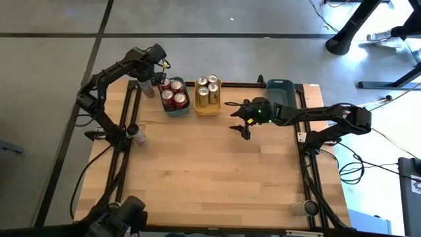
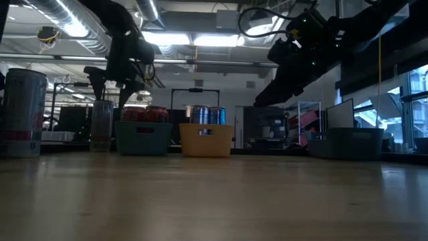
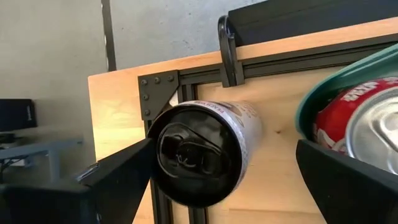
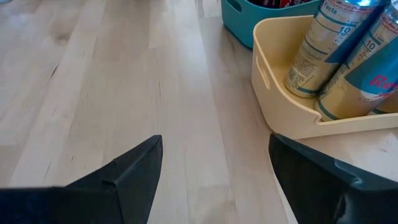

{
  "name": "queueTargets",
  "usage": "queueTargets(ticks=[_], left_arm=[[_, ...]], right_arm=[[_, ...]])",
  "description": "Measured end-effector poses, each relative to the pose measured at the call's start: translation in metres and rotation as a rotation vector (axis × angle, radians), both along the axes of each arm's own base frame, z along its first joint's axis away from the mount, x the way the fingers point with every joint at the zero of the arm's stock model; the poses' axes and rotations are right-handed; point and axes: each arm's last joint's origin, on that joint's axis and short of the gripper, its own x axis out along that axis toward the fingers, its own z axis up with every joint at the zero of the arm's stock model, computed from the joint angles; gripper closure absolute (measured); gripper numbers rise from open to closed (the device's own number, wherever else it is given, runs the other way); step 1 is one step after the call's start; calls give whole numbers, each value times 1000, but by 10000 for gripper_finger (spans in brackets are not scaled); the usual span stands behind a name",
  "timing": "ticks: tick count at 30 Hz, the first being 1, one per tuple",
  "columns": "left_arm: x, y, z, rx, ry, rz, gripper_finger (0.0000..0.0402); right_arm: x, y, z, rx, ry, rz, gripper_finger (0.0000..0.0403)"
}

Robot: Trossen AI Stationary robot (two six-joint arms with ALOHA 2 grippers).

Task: Sort soda cans
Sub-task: Put the top white-pink soda can into the blue bin

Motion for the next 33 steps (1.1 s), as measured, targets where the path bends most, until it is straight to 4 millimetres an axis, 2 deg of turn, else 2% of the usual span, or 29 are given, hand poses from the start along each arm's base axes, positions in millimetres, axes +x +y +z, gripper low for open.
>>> queueTargets(ticks=[6,16,23,33], left_arm=[[2,4,-8,-20,33,3,23],[3,2,-8,-37,41,-19,23],[10,-11,2,-40,-18,-67,23],[2,-17,18,49,11,-44,23]], right_arm=[[0,0,0,0,1,0,110],[0,0,0,9,1,-5,110],[0,0,0,12,0,-6,110],[0,0,0,12,-2,-7,110]])
